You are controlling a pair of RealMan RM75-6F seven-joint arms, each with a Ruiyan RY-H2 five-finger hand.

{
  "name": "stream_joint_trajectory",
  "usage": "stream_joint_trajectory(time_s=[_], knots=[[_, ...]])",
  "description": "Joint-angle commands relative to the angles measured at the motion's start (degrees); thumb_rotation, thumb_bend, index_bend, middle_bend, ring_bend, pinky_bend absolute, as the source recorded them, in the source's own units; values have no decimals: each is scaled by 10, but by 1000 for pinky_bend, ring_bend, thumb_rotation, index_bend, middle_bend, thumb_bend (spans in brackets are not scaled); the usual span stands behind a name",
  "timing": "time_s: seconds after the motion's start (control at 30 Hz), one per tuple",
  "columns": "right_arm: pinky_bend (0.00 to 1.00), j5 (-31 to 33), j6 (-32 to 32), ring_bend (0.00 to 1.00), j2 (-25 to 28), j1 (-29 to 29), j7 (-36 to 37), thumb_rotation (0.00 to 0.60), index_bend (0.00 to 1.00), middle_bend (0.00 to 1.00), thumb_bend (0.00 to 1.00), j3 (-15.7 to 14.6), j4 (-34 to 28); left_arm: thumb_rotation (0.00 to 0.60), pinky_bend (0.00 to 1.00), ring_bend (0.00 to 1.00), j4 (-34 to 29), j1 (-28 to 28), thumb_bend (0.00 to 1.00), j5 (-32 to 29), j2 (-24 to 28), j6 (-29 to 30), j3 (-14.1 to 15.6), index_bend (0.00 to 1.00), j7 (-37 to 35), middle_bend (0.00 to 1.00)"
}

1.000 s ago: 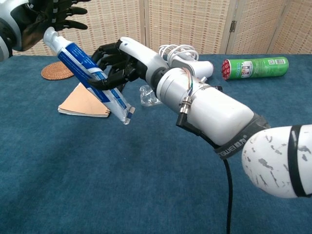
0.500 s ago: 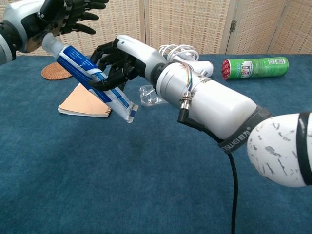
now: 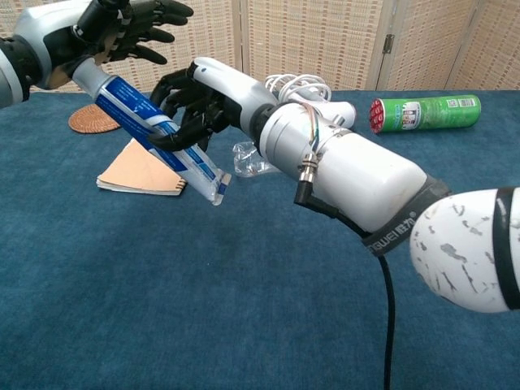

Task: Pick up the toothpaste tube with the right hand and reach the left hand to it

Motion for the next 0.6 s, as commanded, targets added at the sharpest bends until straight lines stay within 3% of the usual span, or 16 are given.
stream_joint_trajectory(time_s=[0.03, 0.6], knots=[[620, 1, 0, 618, 0, 0, -1, 600, 706, 674, 615, 0, -2, 4, 150, 0, -1, -3, 21, 0, 2, -2, 3, 0, 7, 0], [625, 10, -13, 625, 12, -1, -15, 600, 710, 681, 619, -8, -11, 3, 150, 0, 2, -3, 21, -6, 4, 13, 4, 0, 5, 0]])
